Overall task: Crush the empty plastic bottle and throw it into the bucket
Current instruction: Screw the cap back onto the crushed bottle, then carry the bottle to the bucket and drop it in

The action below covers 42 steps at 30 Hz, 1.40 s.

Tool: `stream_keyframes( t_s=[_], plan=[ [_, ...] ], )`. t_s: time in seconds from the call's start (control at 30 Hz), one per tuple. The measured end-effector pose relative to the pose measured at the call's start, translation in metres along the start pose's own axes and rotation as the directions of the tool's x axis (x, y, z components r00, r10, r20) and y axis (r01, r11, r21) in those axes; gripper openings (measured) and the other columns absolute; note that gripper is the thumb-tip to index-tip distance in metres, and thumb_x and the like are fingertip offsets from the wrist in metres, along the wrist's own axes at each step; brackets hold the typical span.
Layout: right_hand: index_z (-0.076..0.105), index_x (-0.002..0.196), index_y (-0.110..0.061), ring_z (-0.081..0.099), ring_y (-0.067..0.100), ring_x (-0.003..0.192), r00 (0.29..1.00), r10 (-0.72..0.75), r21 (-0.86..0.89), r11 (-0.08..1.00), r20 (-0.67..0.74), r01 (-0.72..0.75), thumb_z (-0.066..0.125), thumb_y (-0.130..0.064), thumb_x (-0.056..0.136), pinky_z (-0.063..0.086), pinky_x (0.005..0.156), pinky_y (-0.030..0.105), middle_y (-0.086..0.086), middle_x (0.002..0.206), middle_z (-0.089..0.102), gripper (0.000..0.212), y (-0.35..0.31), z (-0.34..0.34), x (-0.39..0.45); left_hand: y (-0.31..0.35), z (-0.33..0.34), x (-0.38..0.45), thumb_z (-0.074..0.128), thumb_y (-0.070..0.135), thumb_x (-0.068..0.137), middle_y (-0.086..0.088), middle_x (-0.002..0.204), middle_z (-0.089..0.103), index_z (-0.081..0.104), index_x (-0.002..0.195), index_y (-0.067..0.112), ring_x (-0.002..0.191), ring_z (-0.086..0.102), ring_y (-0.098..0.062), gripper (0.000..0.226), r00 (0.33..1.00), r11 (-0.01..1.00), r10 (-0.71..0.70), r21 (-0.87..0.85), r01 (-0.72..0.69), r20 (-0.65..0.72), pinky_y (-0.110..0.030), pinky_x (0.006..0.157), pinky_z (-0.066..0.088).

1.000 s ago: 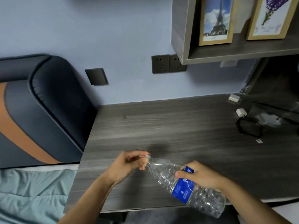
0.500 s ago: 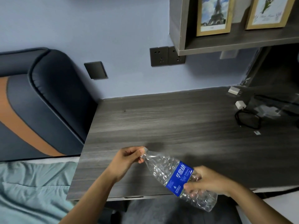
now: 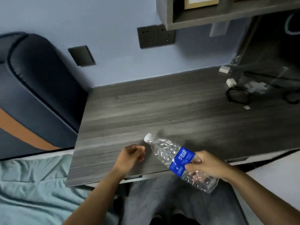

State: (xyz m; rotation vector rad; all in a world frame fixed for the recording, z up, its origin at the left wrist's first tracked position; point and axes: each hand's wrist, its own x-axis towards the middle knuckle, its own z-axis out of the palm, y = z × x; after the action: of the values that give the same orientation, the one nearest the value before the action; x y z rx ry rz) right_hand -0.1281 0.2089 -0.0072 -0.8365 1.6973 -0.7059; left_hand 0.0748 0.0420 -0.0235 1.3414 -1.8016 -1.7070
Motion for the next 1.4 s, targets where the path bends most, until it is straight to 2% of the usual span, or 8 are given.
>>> stream_keyframes(
  t_s=[0.13,0.33,0.6,0.73,0.87,0.97,1.23,1.4],
  plan=[
    [0.067,0.077,-0.015,0.065,0.005,0.059,0.994,0.03,-0.05,0.998,-0.105,-0.036,0.068,-0.007,0.082,0.054,0.065,0.034,0.006,0.075,0.073,0.01,0.007,0.017,-0.01,-0.03,-0.006,-0.005,0.054,0.02,0.09,-0.005,0.064,0.063,0.064,0.071,0.017,0.061,0.057,-0.017,0.022,0.996,0.91,0.087,0.406,-0.085,0.015,-0.028,0.068,0.044],
    [0.071,0.09,-0.002,0.072,0.032,0.082,0.955,0.123,-0.042,0.989,-0.269,-0.139,0.071,-0.014,0.08,0.057,0.076,0.047,0.018,0.087,0.076,0.016,0.022,0.066,-0.043,-0.075,-0.023,-0.03,0.054,0.022,0.09,-0.012,0.093,0.074,0.069,0.092,0.011,0.086,0.068,-0.026,0.019,0.94,0.752,0.171,0.578,-0.318,0.295,-0.033,0.079,0.051],
    [0.064,0.099,0.0,0.071,0.04,0.079,0.845,0.343,0.141,0.939,-0.41,-0.313,0.07,-0.019,0.081,0.055,0.079,0.053,0.025,0.091,0.072,0.028,0.065,0.137,-0.105,-0.122,-0.035,-0.041,0.049,0.023,0.091,-0.023,0.088,0.067,0.062,0.085,-0.001,0.084,0.063,-0.032,0.029,0.87,0.664,-0.048,0.666,-0.339,0.491,-0.034,0.071,0.044],
    [0.063,0.1,-0.003,0.073,0.032,0.07,0.787,0.445,0.217,0.895,-0.428,-0.389,0.067,-0.021,0.083,0.058,0.067,0.041,0.019,0.088,0.074,0.025,0.096,0.163,-0.136,-0.141,-0.032,-0.04,0.048,0.023,0.091,-0.02,0.084,0.064,0.064,0.086,0.002,0.08,0.059,-0.026,0.027,0.865,0.643,-0.182,0.722,-0.256,0.468,-0.029,0.069,0.037],
    [0.057,0.116,-0.008,0.069,0.023,0.069,0.728,0.566,0.317,0.823,-0.387,-0.471,0.062,-0.021,0.088,0.053,0.062,0.025,0.012,0.1,0.07,0.032,0.131,0.183,-0.164,-0.158,-0.024,-0.046,0.05,0.021,0.088,-0.026,0.095,0.067,0.064,0.087,0.002,0.088,0.063,-0.035,0.024,0.85,0.645,-0.302,0.749,-0.151,0.432,-0.038,0.076,0.047],
    [0.054,0.121,-0.008,0.068,0.023,0.074,0.672,0.652,0.419,0.752,-0.353,-0.509,0.061,-0.022,0.088,0.055,0.071,0.032,0.015,0.106,0.07,0.036,0.158,0.201,-0.182,-0.167,-0.014,-0.053,0.05,0.021,0.088,-0.029,0.096,0.067,0.063,0.085,-0.001,0.079,0.061,-0.031,0.025,0.823,0.626,-0.368,0.77,-0.125,0.433,-0.037,0.071,0.045],
    [0.053,0.117,-0.009,0.071,0.027,0.085,0.521,0.79,0.587,0.6,-0.325,-0.544,0.063,-0.028,0.086,0.055,0.084,0.037,0.014,0.109,0.069,0.038,0.211,0.259,-0.233,-0.192,0.018,-0.074,0.048,0.016,0.09,-0.027,0.088,0.067,0.063,0.075,-0.003,0.084,0.062,-0.037,0.029,0.749,0.458,-0.422,0.833,-0.31,0.511,-0.036,0.071,0.042],
    [0.052,0.12,-0.008,0.064,0.029,0.099,0.39,0.887,0.69,0.443,-0.246,-0.572,0.06,-0.025,0.088,0.05,0.086,0.036,0.015,0.119,0.064,0.038,0.233,0.304,-0.256,-0.188,0.047,-0.064,0.047,0.014,0.09,-0.013,0.069,0.061,0.059,0.059,0.009,0.07,0.056,-0.025,0.034,0.69,0.425,-0.429,0.804,-0.415,0.583,-0.031,0.06,0.038]
  ],
)
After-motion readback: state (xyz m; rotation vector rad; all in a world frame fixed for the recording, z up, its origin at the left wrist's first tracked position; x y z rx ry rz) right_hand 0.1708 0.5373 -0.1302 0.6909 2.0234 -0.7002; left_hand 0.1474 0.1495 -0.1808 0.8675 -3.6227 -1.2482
